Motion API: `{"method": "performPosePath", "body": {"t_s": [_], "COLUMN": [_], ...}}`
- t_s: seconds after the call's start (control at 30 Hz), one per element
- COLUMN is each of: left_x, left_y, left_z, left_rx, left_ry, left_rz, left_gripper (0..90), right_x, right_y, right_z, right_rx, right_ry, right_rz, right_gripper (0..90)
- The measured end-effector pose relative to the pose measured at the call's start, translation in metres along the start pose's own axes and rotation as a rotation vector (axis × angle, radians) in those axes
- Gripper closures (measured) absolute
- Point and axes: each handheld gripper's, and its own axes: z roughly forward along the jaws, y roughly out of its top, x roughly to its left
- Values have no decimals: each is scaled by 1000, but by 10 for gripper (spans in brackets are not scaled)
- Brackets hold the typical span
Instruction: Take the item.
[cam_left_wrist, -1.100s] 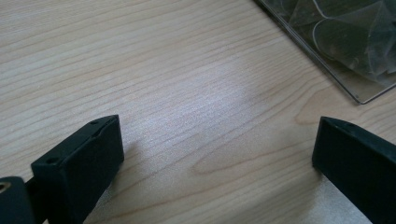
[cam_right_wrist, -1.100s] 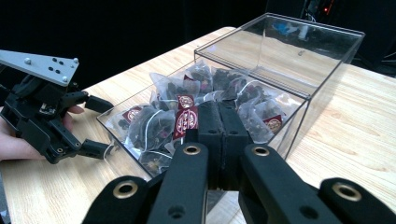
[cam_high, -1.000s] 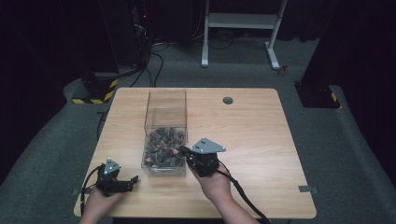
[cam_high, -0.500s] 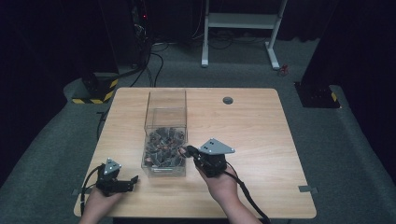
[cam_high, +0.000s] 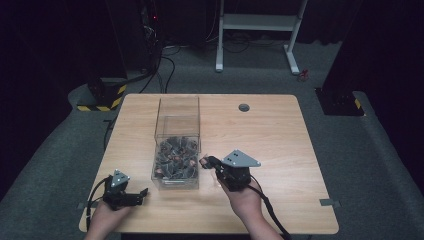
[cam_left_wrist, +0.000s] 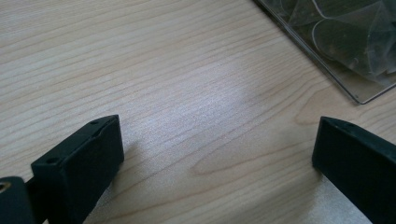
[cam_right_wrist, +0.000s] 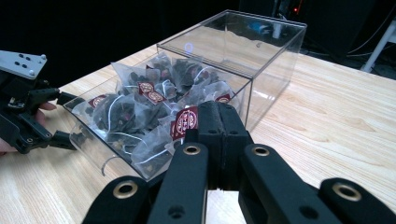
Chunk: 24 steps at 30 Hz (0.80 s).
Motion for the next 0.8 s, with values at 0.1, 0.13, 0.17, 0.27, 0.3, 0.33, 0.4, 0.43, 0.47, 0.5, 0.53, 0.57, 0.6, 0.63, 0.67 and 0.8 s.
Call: {"method": "performPosePath", "body": {"t_s": [0.1, 0.13, 0.17, 0.27, 0.3, 0.33, 0.4, 0.43, 0.47, 0.5, 0.53, 0.57, 0.6, 0.63, 0.67, 0.8], "left_x": [0, 0, 0, 0, 0, 0, 0, 0, 0, 0, 0, 0, 0, 0, 0, 0], "left_y": [0, 0, 0, 0, 0, 0, 0, 0, 0, 0, 0, 0, 0, 0, 0, 0], "left_z": [0, 0, 0, 0, 0, 0, 0, 0, 0, 0, 0, 0, 0, 0, 0, 0], "left_rx": [0, 0, 0, 0, 0, 0, 0, 0, 0, 0, 0, 0, 0, 0, 0, 0], "left_ry": [0, 0, -1, 0, -1, 0, 0, 0, 0, 0, 0, 0, 0, 0, 0, 0], "left_rz": [0, -1, -2, 0, -2, 0, 0, 0, 0, 0, 0, 0, 0, 0, 1, 0], "left_gripper": [23, 23, 23, 23, 23, 23, 23, 23, 23, 23, 23, 23, 23, 23, 23, 23], "right_x": [-2, -3, -4, -5, -6, -6, -7, -8, -8, -9, -10, -10, -11, -12, -12, -14], "right_y": [-1, -1, -2, -3, -4, -4, -5, -5, -5, -6, -6, -7, -7, -8, -8, -10], "right_z": [-3, -3, -4, -6, -7, -8, -9, -9, -10, -11, -11, -12, -13, -13, -14, -16], "right_rx": [-3, -5, -6, -7, -8, -8, -10, -9, -7, -9, -12, -12, -10, -10, -11, -10], "right_ry": [-3, -6, -7, -12, -14, -16, -19, -20, -22, -23, -26, -29, -30, -34, -33, -40], "right_rz": [-2, 1, 2, 7, 8, 12, 11, 11, 12, 13, 11, 16, 18, 14, 21, 18], "right_gripper": [900, 900, 900, 900, 900, 900, 900, 900, 900, 900, 900, 900, 900, 900, 900, 900]}}
